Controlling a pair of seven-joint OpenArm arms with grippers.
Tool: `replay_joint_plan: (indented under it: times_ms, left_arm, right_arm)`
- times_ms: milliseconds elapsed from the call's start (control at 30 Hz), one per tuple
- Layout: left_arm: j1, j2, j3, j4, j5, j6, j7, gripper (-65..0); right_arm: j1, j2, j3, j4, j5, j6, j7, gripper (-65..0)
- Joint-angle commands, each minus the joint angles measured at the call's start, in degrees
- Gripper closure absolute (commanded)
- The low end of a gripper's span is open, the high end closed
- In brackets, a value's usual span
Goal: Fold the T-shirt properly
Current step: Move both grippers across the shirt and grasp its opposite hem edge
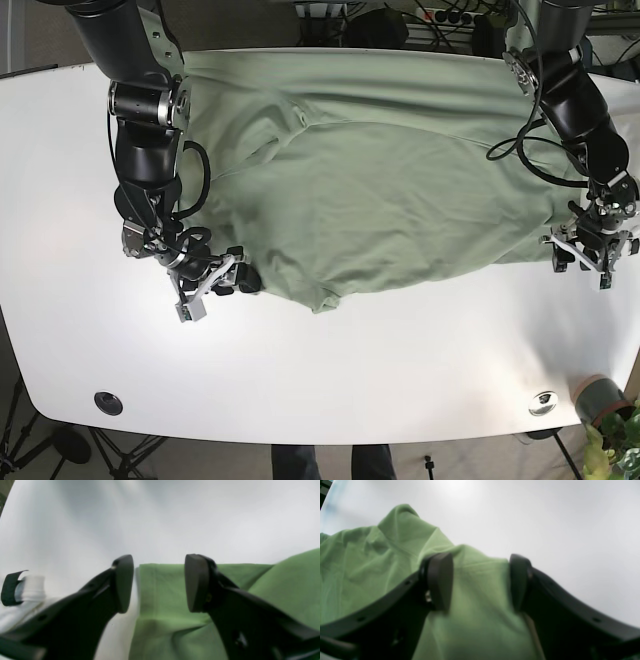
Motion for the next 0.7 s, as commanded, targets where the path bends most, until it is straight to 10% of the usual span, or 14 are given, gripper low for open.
replay_joint_plan:
  times_ms: [0, 233, 467, 667]
  left_arm:
    - [-1.63, -2.1, -0.13, -0.69, -0.72, 0.15, -1.24, -38.8]
    - [-4.1, -3.33, -0.05, -7.9, -0.81, 3.94, -1.33, -41.4]
    - [-4.54, -4.12, 0.04, -11.33, -1.07, 4.64, -1.33, -41.4]
    - [-5.85, -4.3, 0.04, -12.3, -1.07, 4.64, -1.33, -41.4]
  right_arm:
    - [1.44, 0.29, 0.02, 0.67, 0.03, 0.1, -0.34, -34.2]
    - [1.35, -0.85, 0.02, 0.67, 0.03, 0.01, -0.34, -31.1]
    - [1.35, -0.94, 0.02, 0.67, 0.03, 0.01, -0.34, -2.5]
    - [1.35, -0.94, 0.02, 0.67, 0.03, 0.01, -0.17, -1.7]
